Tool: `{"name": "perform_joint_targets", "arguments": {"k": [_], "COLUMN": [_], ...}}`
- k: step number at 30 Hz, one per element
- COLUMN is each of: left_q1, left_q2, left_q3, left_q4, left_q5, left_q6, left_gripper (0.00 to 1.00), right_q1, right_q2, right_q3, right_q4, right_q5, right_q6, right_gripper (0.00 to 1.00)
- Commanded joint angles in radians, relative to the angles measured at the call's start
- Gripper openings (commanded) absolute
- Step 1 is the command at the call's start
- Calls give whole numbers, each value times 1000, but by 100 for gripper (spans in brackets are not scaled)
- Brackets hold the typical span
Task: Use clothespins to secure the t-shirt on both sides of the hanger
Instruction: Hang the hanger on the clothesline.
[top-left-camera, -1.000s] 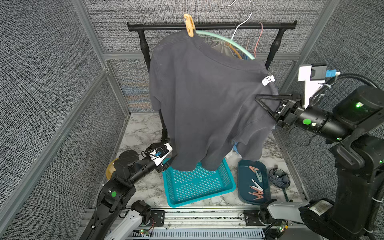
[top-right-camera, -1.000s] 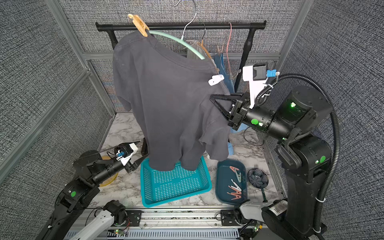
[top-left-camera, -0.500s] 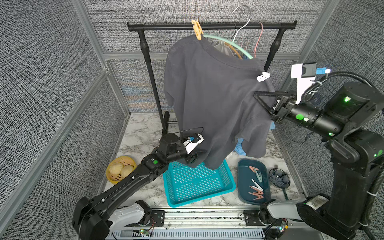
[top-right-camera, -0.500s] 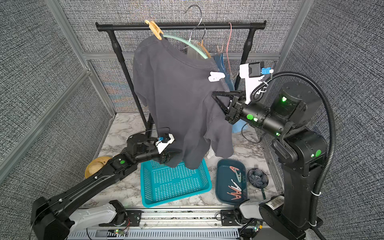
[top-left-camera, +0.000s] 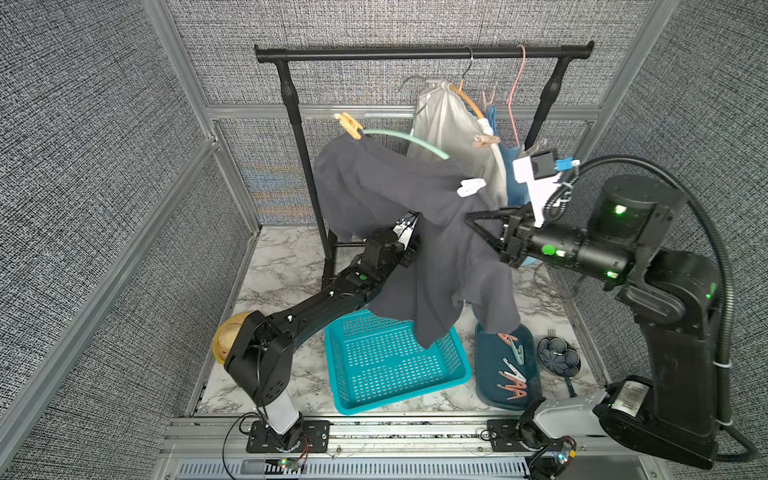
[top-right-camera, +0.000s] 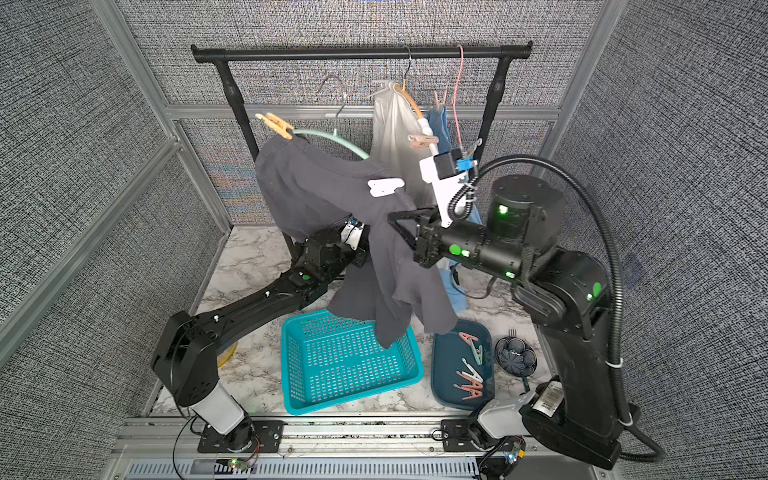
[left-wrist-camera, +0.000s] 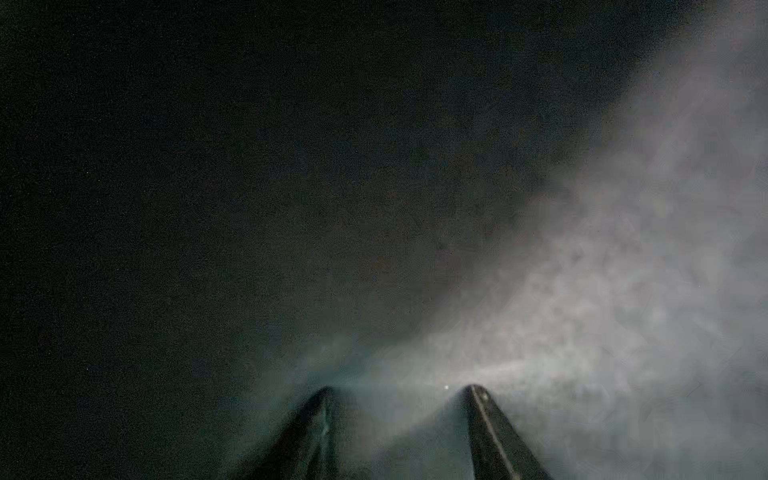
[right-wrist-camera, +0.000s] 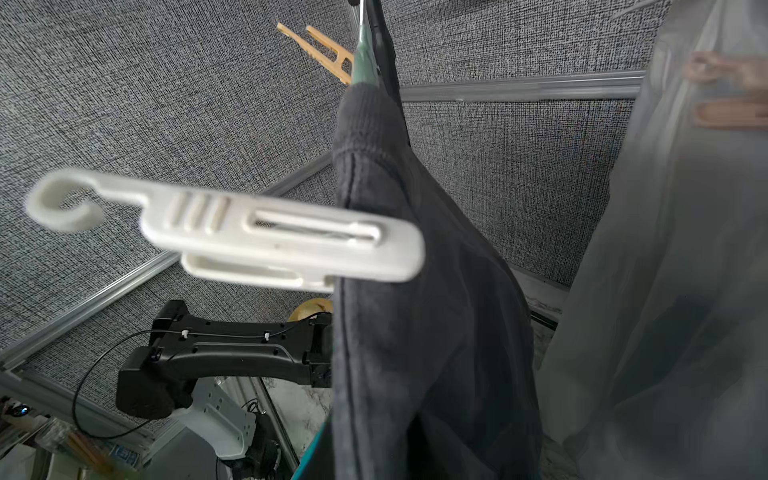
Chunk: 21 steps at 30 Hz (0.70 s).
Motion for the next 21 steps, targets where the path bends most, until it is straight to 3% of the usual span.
{"name": "perform_joint_targets", "arguments": {"k": [1, 2, 5, 13, 17, 21], "left_q1": [6, 10, 46, 111, 171, 196], "left_q2": [44, 51, 43, 47, 29, 30], "left_q3": [75, 85, 86, 87, 85, 106], "left_q4": [47, 55, 55, 15, -7, -43], "left_q5": [-150, -190, -153, -114, -76, -107], "left_q6": [37, 42, 63, 121, 58, 76], "left_gripper": [52, 51, 52, 53, 54, 54], "right_q1": [55, 58, 63, 61, 38, 11], "right_q2": [35, 43, 69, 251, 308, 339], "right_q3": [41, 41, 48, 245, 271, 265], "right_q4": [136, 163, 243, 251, 262, 290], "right_q5": [212, 212, 203, 347, 384, 421], "right_q6": [-33, -48, -60, -110, -123, -96], "right_gripper": [0, 0, 0, 0, 0, 0]}}
